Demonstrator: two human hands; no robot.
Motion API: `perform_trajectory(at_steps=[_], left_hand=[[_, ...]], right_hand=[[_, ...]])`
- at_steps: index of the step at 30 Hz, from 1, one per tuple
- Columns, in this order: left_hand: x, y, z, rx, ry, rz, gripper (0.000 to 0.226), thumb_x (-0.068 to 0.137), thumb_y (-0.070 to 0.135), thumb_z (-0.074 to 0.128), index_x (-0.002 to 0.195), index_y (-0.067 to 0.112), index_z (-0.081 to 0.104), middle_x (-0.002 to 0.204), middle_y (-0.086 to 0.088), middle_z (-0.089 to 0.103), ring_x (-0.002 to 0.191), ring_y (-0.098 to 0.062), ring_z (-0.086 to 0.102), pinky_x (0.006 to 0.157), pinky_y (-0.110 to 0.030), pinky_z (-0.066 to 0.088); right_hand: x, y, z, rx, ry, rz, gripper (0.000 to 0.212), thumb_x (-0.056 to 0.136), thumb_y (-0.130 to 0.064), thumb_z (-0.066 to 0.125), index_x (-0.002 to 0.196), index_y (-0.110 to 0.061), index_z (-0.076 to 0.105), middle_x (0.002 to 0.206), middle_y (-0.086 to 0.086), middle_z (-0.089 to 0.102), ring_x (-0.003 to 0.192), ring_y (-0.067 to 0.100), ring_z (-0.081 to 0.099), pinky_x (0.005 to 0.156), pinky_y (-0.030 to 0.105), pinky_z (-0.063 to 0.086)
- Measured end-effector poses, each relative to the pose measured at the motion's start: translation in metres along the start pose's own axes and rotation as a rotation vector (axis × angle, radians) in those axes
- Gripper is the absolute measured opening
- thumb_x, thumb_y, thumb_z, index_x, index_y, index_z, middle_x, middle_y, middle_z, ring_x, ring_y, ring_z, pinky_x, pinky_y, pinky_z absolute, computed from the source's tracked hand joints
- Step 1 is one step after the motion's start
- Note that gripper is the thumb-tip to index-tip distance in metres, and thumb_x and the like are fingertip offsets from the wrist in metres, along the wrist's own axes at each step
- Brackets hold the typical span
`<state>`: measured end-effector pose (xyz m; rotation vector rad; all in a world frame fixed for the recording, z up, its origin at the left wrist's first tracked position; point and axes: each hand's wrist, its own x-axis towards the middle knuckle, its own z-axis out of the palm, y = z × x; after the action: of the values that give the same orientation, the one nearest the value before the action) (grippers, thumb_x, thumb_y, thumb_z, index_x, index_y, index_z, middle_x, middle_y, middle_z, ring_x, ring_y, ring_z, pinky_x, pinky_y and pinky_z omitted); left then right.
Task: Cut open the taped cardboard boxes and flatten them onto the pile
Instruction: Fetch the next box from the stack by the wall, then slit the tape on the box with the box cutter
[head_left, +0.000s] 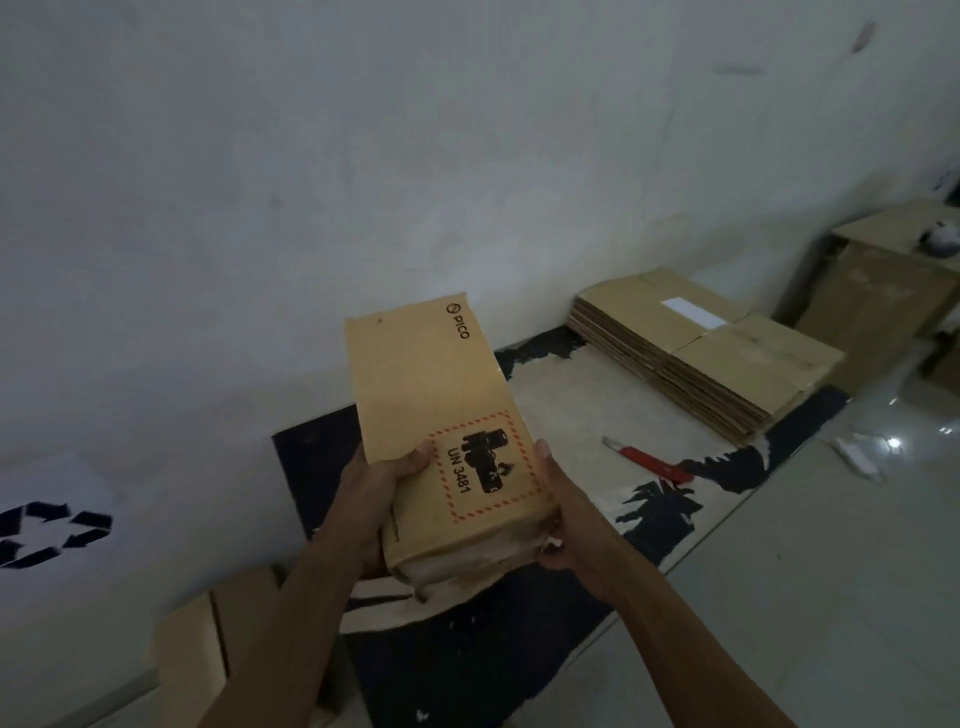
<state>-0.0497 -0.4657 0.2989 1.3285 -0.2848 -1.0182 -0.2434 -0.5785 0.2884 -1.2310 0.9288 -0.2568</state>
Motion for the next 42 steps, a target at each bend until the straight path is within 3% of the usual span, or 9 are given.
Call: perform_trajectory(at_steps=[5, 13, 18, 23, 26, 30, 34, 38, 42], left_hand=[[0.057, -0.003, 0.058, 0.023, -0.009, 0.013, 0.049, 0.087, 0.014, 0.071, 0.131, 0.028, 0.051, 0.114, -0.005, 0.071, 0.094, -0.023, 0.073, 0.066, -0.037, 0.060], [0.121, -0.010, 0.120, 0.215, 0.018, -0.026, 0.053, 0.093, 0.027, 0.067, 0.138, 0.034, 0.039, 0.124, 0.005, 0.066, 0.100, -0.010, 0.067, 0.065, -0.019, 0.055], [0.147, -0.005, 0.137, 0.689, 0.071, -0.057, 0.121, 0.058, 0.087, 0.052, 0.156, 0.037, 0.003, 0.148, 0.008, 0.048, 0.127, -0.023, 0.054, 0.107, -0.047, 0.044], [0.170, -0.014, 0.183, 1.115, 0.190, -0.131, 0.114, 0.072, 0.089, 0.032, 0.154, 0.027, -0.017, 0.143, -0.005, 0.051, 0.117, -0.033, 0.057, 0.101, -0.047, 0.045], [0.183, -0.026, 0.226, 1.339, 0.321, -0.120, 0.096, 0.090, 0.076, 0.029, 0.155, 0.020, -0.016, 0.138, -0.014, 0.051, 0.118, -0.037, 0.053, 0.093, -0.045, 0.042], [0.209, -0.043, 0.284, 1.506, 0.359, -0.219, 0.093, 0.094, 0.068, 0.027, 0.155, 0.011, -0.015, 0.147, -0.028, 0.037, 0.133, -0.049, 0.036, 0.101, -0.056, 0.040], [0.229, -0.055, 0.331, 1.634, 0.330, -0.319, 0.091, 0.097, 0.061, 0.033, 0.154, 0.006, -0.013, 0.150, -0.034, 0.028, 0.138, -0.056, 0.025, 0.104, -0.067, 0.035], [0.249, -0.074, 0.350, 1.682, 0.364, -0.362, 0.094, 0.095, 0.065, 0.034, 0.155, 0.010, -0.011, 0.150, -0.033, 0.030, 0.139, -0.057, 0.023, 0.105, -0.068, 0.036], [0.263, -0.091, 0.363, 1.787, 0.381, -0.351, 0.099, 0.087, 0.079, 0.029, 0.157, 0.015, 0.000, 0.132, -0.026, 0.050, 0.118, -0.046, 0.050, 0.091, -0.052, 0.050]], right_hand=[[0.055, -0.022, -0.060, -0.078, -0.081, 0.091, 0.064, 0.070, -0.064, 0.074, 0.117, -0.021, 0.067, 0.113, -0.003, 0.072, 0.111, 0.022, 0.062, 0.102, 0.053, 0.045], [0.143, -0.037, -0.144, 0.062, -0.100, 0.173, 0.079, 0.061, -0.053, 0.084, 0.126, -0.015, 0.061, 0.125, 0.013, 0.066, 0.116, 0.035, 0.061, 0.094, 0.059, 0.052], [0.190, -0.025, -0.169, 0.222, -0.246, 0.300, 0.079, 0.064, -0.049, 0.082, 0.131, -0.013, 0.060, 0.128, 0.017, 0.064, 0.119, 0.044, 0.057, 0.089, 0.063, 0.051], [0.227, -0.021, -0.202, 0.195, -0.316, 0.323, 0.055, 0.083, -0.040, 0.066, 0.128, -0.008, 0.062, 0.125, 0.018, 0.065, 0.118, 0.042, 0.058, 0.089, 0.059, 0.053], [0.242, -0.021, -0.236, 0.018, -0.253, 0.278, 0.039, 0.090, -0.035, 0.064, 0.115, -0.007, 0.069, 0.114, 0.015, 0.070, 0.106, 0.032, 0.065, 0.080, 0.047, 0.059], [0.265, 0.006, -0.290, -0.556, 0.079, 0.027, 0.034, 0.093, -0.042, 0.064, 0.098, -0.009, 0.070, 0.090, 0.007, 0.072, 0.078, 0.020, 0.070, 0.072, 0.037, 0.058], [0.287, 0.042, -0.335, -1.159, 0.063, 0.005, 0.040, 0.090, -0.058, 0.053, 0.101, -0.020, 0.052, 0.100, 0.001, 0.059, 0.095, 0.025, 0.062, 0.078, 0.033, 0.051], [0.298, 0.054, -0.352, -1.304, -0.088, -0.005, 0.030, 0.093, -0.049, 0.054, 0.100, -0.023, 0.040, 0.099, -0.001, 0.053, 0.097, 0.025, 0.059, 0.075, 0.034, 0.048], [0.310, 0.055, -0.368, -1.156, -0.105, 0.045, 0.028, 0.092, -0.045, 0.053, 0.097, -0.019, 0.046, 0.097, 0.002, 0.058, 0.090, 0.024, 0.062, 0.079, 0.036, 0.052]])
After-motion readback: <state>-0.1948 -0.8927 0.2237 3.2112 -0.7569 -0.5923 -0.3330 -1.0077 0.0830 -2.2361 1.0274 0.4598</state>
